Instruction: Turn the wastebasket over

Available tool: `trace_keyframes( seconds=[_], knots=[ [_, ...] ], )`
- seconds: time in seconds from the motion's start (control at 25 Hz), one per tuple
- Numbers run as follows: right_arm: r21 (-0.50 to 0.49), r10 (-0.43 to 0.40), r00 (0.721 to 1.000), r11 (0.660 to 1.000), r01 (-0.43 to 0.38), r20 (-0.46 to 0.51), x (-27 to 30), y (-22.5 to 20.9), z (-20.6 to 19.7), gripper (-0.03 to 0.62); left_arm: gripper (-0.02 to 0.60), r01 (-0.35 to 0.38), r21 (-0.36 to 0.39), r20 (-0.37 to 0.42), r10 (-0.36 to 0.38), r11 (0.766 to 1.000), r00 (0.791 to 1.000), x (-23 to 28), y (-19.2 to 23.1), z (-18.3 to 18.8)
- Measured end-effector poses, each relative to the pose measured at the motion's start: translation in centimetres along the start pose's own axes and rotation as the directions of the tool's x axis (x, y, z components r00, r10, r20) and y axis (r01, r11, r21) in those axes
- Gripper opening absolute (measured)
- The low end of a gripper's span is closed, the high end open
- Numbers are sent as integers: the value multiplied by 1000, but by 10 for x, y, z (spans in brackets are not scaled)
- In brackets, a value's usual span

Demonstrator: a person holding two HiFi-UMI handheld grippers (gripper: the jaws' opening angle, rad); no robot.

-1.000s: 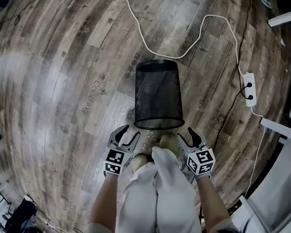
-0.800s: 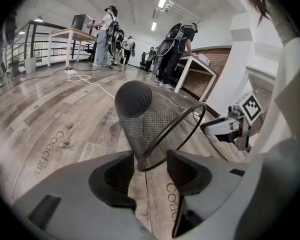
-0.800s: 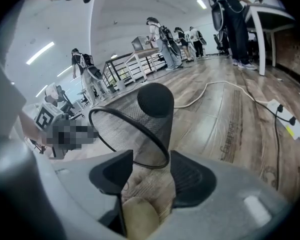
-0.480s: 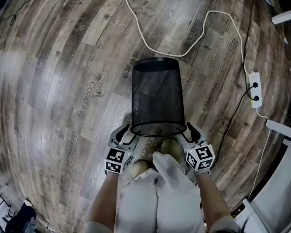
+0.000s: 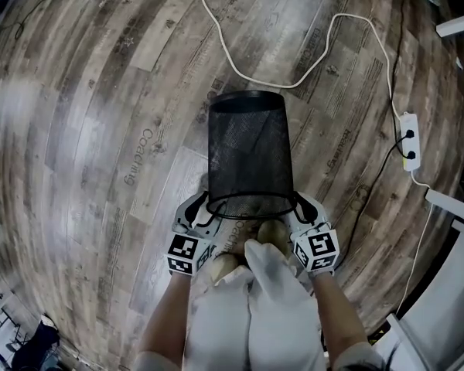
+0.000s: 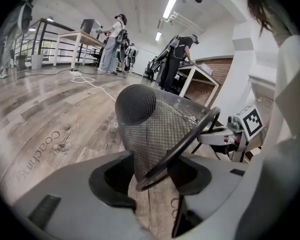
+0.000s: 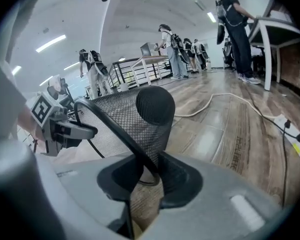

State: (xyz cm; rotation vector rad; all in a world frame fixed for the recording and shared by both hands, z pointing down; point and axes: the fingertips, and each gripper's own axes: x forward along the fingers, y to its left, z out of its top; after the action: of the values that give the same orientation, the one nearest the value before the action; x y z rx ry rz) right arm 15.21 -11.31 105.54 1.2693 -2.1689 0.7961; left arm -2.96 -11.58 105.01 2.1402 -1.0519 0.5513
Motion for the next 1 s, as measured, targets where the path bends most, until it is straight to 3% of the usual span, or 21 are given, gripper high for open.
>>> trace_keyframes(
  seconds=[0.72, 1.0],
  knots=[
    [62, -62, 978, 995, 76, -200, -80, 16, 68, 48, 192, -33, -166, 54, 43, 986, 998, -68, -53, 91],
    [117, -57, 962, 989, 91, -267, -94, 14, 93, 34, 85, -96, -203, 18, 101, 975, 995, -78, -49, 122]
  ],
)
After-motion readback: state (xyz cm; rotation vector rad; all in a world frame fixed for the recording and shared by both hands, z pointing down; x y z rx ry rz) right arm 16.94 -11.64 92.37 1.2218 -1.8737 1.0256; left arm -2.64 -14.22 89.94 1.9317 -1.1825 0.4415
